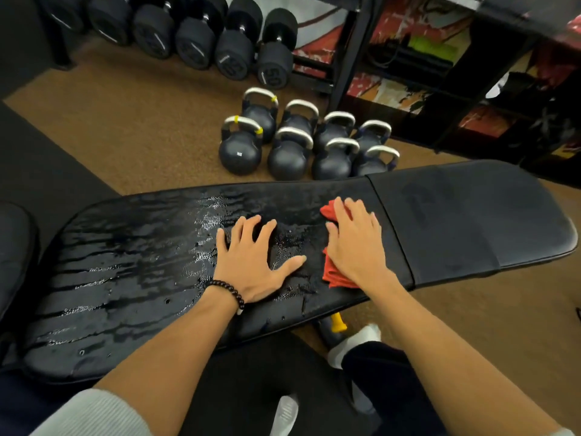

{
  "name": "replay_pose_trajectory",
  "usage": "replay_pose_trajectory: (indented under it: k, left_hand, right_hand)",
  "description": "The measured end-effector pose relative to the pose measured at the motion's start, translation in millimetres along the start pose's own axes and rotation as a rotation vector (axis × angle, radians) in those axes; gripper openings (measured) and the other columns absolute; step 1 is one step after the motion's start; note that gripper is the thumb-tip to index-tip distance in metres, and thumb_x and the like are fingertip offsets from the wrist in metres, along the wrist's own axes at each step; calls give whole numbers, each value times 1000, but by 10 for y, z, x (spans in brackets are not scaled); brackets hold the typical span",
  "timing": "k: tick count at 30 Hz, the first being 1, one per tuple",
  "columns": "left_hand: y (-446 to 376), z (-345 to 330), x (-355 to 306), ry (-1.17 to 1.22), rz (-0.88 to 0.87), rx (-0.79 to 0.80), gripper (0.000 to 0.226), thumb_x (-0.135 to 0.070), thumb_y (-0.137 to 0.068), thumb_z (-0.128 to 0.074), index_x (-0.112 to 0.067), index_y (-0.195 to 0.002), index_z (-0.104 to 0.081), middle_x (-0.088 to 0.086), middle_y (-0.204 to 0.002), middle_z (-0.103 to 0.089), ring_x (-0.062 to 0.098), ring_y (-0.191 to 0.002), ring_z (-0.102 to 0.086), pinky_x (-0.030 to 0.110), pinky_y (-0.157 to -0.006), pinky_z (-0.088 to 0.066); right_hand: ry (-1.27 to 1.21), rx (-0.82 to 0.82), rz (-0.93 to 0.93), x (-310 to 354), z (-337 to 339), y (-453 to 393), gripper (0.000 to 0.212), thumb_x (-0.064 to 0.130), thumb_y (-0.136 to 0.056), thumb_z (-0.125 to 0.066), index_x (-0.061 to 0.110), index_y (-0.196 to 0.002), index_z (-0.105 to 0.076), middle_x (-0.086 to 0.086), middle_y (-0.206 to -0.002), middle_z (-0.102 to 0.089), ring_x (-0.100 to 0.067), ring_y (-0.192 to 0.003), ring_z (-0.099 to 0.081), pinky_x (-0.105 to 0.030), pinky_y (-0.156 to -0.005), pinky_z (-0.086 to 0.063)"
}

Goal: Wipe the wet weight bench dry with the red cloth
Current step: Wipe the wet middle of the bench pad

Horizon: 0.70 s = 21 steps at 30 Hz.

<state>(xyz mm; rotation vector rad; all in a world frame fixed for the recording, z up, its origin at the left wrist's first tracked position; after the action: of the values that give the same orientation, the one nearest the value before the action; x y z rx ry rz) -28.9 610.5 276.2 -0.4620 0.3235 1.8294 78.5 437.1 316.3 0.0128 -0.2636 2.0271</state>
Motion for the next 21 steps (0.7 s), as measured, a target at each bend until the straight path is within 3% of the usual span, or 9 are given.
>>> replay_pose_trajectory:
  k: [2, 4, 6, 9, 12, 17, 21]
  left_hand:
    - [-113, -30, 14, 19, 49, 88, 107, -100, -66, -21, -38, -153, -17, -5, -164, -7, 21, -152, 5, 64, -117, 2]
    - [-230, 17, -13, 31, 83, 197, 118, -104, -56, -26, -40, -154, -10, -9, -165, 2, 21, -152, 11, 69, -113, 3]
    - [-324, 108, -46, 21, 112, 319, 126, -104, -49, -38, -41, -154, -8, -11, -165, 6, 23, -152, 12, 74, -111, -3]
    - [-397, 160, -81, -56, 112, 441, 133, -98, -45, -54, -40, -154, -4, -11, -163, 11, 26, -151, 12, 79, -105, -16]
    - [-428, 168, -101, -44, 123, 460, 137, -96, -41, -60, -39, -152, -7, -10, -163, 8, 27, -151, 11, 79, -101, -24]
    - [-415, 162, -108, -54, 123, 418, 133, -94, -42, -63, -41, -151, -10, -13, -162, 8, 24, -151, 11, 80, -100, -24]
    - [-408, 165, -106, -45, 113, 435, 131, -93, -45, -63, -40, -152, -8, -13, -162, 11, 24, -151, 14, 82, -99, -21]
  right_hand:
    - [75, 47, 89, -15, 26, 358, 58, 34, -102, -41, 9, -153, -31, -11, -158, -34, -33, -148, -27, -54, -117, -24]
    - [141, 81, 128, -234, 79, 354, 58, 28, -102, -38, 11, -156, -25, -8, -163, -26, -32, -151, -20, -56, -119, -22]
    - [167, 78, 60, -439, 95, 15, 63, 17, -99, -44, 9, -156, -21, -10, -164, -20, -33, -152, -14, -56, -120, -17]
    - [136, 37, -41, -469, 57, -642, 67, 11, -91, -51, 5, -153, -25, -14, -159, -25, -38, -148, -17, -60, -117, -19]
    - [86, 42, -46, -190, -90, -953, 66, 10, -85, -55, 8, -148, -35, -15, -149, -39, -40, -141, -27, -61, -112, -26]
    - [-85, 122, 263, 49, -120, -490, 60, 1, -83, -55, 12, -142, -51, -12, -146, -47, -33, -140, -37, -53, -117, -21]
    - [-15, 75, 174, -373, -12, -693, 60, -4, -75, -61, 11, -133, -59, -13, -139, -56, -37, -133, -45, -54, -112, -29]
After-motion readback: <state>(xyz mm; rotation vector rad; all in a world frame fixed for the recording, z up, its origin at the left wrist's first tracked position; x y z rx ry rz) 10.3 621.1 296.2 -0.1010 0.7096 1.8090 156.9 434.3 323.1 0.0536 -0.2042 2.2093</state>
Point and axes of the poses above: each hand's wrist, its own y-axis away from the middle knuckle, its own z-axis out of the back of the hand, x = y × z, the point moved 3 cm from there along -y, towards the middle knuckle
